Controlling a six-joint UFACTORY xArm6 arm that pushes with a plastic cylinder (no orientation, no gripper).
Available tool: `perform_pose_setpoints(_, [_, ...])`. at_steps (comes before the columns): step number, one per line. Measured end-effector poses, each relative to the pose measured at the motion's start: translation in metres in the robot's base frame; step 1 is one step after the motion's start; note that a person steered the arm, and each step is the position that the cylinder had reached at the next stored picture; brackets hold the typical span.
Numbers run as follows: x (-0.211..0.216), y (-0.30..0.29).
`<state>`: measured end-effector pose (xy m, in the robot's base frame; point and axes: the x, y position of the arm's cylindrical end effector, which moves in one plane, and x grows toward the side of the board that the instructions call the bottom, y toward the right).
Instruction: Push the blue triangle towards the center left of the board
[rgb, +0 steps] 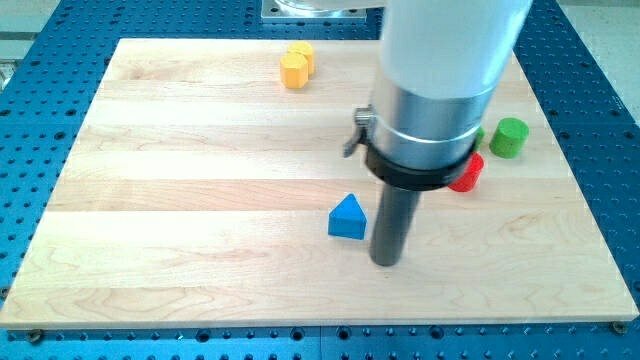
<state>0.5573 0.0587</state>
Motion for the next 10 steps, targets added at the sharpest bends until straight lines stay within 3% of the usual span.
perform_pose_setpoints(2, [-0.078, -0.089])
perform_pose_setpoints(3, [-0.111, -0.174])
perform_pose_setpoints(4, [-0.072, -0.114])
perform_pose_setpoints(5, [-0.027, -0.114])
perform_pose_setpoints(6, [-0.014, -0.102])
perform_pose_setpoints(8, [-0.073, -0.093])
perform_pose_setpoints(9, [-0.045, -0.078])
perform_pose_setpoints(10, [-0.072, -0.064])
